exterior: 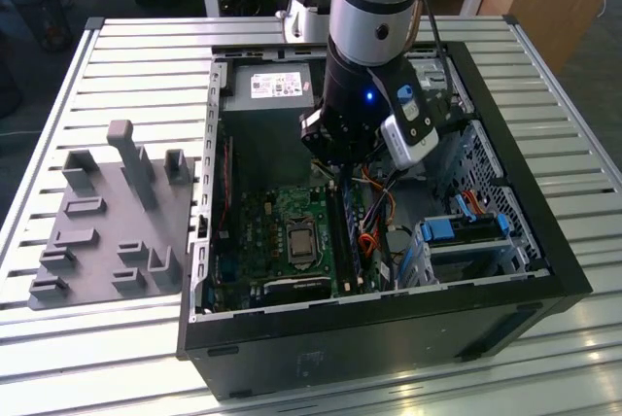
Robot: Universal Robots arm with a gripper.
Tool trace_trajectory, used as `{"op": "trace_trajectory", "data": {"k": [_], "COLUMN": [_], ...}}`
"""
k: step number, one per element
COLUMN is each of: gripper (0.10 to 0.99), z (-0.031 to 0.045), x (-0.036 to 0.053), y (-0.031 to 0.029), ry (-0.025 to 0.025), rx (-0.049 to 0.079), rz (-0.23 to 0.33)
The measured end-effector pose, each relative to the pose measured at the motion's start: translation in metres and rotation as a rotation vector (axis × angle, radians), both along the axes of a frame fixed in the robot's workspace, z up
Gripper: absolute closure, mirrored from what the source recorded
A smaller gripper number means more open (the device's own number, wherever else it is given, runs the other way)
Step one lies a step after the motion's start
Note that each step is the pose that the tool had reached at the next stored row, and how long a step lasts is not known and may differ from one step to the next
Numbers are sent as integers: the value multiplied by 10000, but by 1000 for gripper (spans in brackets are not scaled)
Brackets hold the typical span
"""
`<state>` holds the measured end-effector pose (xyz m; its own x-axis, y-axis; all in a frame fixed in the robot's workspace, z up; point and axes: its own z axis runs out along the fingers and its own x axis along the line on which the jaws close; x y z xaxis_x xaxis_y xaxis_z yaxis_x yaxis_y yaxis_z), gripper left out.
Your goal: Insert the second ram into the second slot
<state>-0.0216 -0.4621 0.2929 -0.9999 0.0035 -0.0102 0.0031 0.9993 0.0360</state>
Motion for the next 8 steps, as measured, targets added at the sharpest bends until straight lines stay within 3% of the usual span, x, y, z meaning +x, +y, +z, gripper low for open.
{"op": "trace_trajectory", "data": {"k": [8], "gripper": [949], "z": [-19], "x": [0], "y": [0], "ry": [1], "rx": [0], "rz": [0]}}
